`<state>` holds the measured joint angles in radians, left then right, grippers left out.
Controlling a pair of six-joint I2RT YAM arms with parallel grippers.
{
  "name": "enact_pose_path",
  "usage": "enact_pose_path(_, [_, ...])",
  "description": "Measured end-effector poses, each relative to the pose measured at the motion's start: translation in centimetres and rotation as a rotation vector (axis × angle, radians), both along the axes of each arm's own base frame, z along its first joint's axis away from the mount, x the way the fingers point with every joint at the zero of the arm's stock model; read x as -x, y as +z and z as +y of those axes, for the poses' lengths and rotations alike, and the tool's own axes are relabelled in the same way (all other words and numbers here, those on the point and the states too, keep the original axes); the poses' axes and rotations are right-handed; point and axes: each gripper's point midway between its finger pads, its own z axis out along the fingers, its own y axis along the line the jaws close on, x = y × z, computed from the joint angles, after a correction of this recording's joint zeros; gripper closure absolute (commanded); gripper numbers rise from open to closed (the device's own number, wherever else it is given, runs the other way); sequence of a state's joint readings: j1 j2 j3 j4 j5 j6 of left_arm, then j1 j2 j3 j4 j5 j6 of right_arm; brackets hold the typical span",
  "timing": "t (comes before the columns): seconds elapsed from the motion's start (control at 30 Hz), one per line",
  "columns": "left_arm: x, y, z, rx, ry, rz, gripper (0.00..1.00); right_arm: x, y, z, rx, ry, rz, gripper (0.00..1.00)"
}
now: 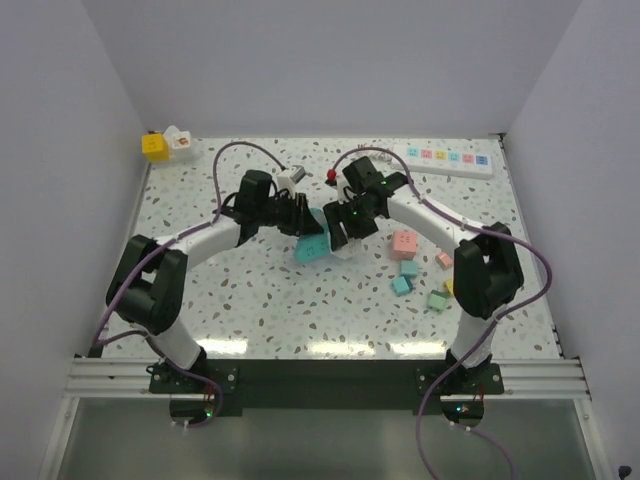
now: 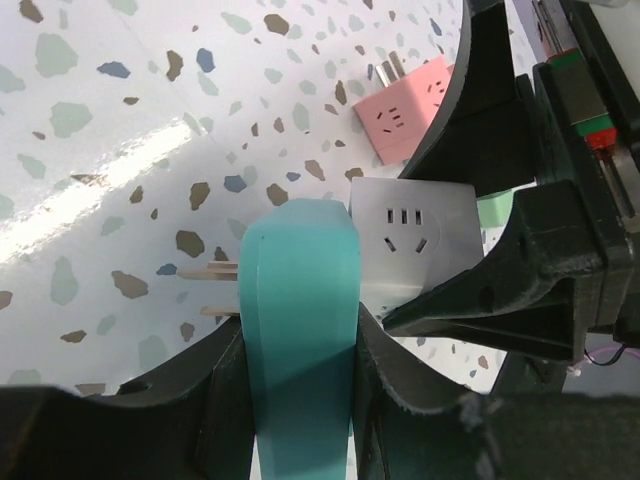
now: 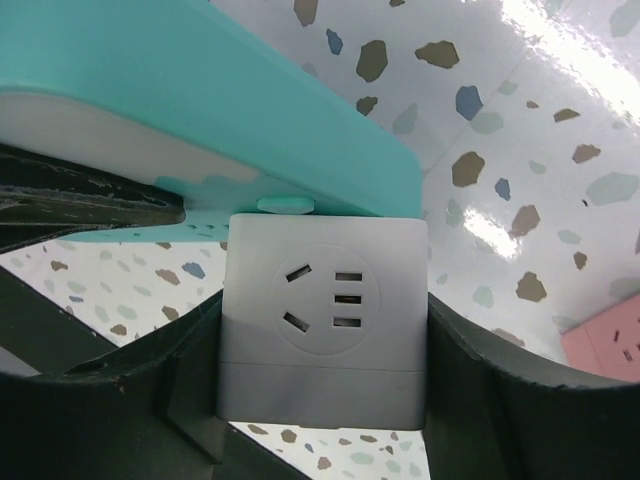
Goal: Pull the plug off the socket
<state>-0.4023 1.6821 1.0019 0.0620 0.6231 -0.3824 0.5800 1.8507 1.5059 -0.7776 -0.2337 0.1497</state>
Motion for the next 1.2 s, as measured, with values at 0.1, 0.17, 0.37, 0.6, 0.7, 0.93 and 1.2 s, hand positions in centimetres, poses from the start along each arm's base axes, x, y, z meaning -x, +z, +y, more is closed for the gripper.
enact_pose_path(0.1, [0.1, 1.7, -0.7, -0.002, -0.013, -0.033, 1.00, 0.5, 1.8, -1.0, -0.023, 0.002, -0.016, 1.00])
enact_pose_path(0.17, [0.2, 3.5, -1.0, 0.011, -0.022, -0.061, 1.00, 0.8, 3.5, -1.4, -0.041, 0.010, -0.048, 1.00])
enact_pose_path(0.37, [0.7, 7.1, -2.0, 0.033, -0.054, -0.101, 1.00, 1.8, 6.9, -2.7, -0.076, 0.000, -0.127, 1.00])
enact_pose_path(0.6, [-0.4, 8.2, -2.4, 0.012, -0.048, -0.120, 1.00, 0.6, 7.6, -3.4, -0.114, -0.032, -0.143, 1.00])
enact_pose_path(0.7, [-0.6, 8.3, -2.4, 0.012, -0.042, -0.123, 1.00, 0.5, 7.8, -3.5, -0.139, -0.032, -0.136, 1.00])
enact_pose_path(0.93, [-0.9, 8.3, -2.2, 0.006, 0.002, -0.090, 1.00, 0.4, 7.9, -3.5, -0.157, -0.032, -0.132, 1.00])
enact_pose_path(1.2, [-1.6, 8.7, -1.5, -0.005, 0.108, -0.036, 1.00, -0.7, 8.4, -3.0, -0.181, -0.057, -0.170, 1.00])
